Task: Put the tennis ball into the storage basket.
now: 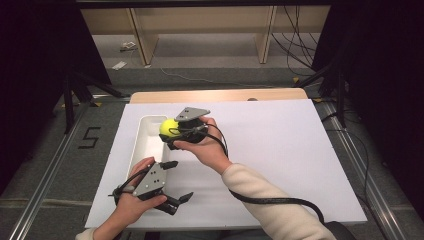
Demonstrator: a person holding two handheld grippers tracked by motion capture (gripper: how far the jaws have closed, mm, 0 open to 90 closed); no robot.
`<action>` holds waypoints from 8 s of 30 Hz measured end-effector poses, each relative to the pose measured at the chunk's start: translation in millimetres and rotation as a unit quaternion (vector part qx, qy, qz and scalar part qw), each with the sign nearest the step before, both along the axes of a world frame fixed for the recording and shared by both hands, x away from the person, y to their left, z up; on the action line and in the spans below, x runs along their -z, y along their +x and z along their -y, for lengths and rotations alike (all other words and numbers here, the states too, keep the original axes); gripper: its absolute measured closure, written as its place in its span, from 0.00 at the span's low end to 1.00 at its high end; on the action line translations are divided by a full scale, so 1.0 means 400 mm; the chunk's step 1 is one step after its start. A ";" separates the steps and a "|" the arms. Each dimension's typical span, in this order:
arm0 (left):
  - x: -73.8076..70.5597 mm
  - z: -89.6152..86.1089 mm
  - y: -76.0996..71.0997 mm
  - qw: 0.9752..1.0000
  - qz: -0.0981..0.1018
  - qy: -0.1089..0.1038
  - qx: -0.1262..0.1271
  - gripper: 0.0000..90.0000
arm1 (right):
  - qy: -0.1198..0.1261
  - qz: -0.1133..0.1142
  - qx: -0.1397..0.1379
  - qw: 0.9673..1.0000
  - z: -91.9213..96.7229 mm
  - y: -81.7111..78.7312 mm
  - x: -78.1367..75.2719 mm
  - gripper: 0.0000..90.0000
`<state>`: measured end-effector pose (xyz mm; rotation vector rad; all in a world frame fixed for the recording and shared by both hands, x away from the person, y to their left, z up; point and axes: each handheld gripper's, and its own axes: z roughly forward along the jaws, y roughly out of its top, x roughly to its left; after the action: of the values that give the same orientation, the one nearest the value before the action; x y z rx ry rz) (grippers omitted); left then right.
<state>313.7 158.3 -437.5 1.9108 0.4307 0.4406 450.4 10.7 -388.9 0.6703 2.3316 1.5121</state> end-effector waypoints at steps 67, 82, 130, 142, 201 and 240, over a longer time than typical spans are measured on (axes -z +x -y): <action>0.001 0.003 -0.001 1.000 -0.002 0.007 0.007 0.00 | -0.014 -0.014 -0.031 0.999 -0.084 0.023 0.001 0.29; 0.001 0.003 -0.001 1.000 -0.002 0.006 0.008 0.00 | -0.015 -0.015 -0.036 0.999 -0.100 0.027 0.002 0.29; 0.002 0.005 -0.002 1.000 -0.002 0.009 0.012 0.00 | -0.033 -0.023 -0.057 0.998 -0.152 0.039 0.010 0.29; 0.002 0.005 -0.003 1.000 -0.002 0.008 0.011 0.00 | -0.039 -0.024 -0.060 0.997 -0.162 0.040 0.015 0.29; 0.003 0.007 -0.004 1.000 -0.002 0.011 0.015 0.00 | -0.066 -0.043 -0.069 0.994 -0.196 0.050 0.047 0.29; 0.004 0.008 -0.004 1.000 -0.003 0.013 0.018 0.00 | -0.088 -0.055 -0.073 0.992 -0.209 0.061 0.084 0.29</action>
<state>311.9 154.9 -439.0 1.9431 0.3944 0.4192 474.7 94.4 -422.4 0.5634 2.6111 1.3362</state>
